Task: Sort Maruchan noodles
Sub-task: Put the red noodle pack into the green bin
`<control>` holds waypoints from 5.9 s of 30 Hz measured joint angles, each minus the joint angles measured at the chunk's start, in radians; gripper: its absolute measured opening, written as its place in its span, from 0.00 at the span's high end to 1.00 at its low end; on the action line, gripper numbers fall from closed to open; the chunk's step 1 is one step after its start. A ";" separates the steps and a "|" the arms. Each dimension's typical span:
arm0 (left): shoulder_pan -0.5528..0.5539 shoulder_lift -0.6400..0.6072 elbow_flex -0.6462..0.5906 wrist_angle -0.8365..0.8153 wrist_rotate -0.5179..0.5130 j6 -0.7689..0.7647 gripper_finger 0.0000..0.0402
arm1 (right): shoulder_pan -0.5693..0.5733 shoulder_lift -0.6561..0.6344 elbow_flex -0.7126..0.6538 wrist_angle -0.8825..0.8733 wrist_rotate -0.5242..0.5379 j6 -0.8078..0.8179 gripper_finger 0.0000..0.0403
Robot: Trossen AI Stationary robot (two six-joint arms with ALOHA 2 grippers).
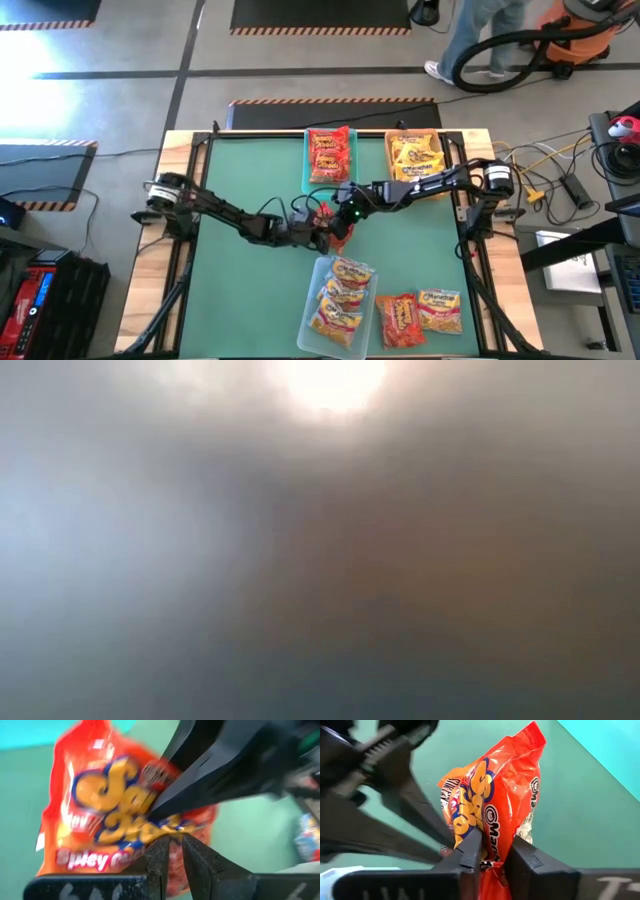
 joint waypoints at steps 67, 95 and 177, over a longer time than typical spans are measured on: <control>-0.034 -0.339 0.002 -0.474 -0.136 0.016 0.91 | -0.315 -0.198 0.011 -0.014 0.037 -0.570 0.75; -0.025 -0.339 0.002 -0.321 -0.135 -0.044 0.91 | 0.040 -0.415 0.316 -0.872 -0.020 -0.131 0.65; -0.041 -0.339 0.097 -0.348 0.075 0.088 0.91 | 0.678 0.035 0.292 -1.159 0.798 -0.040 0.65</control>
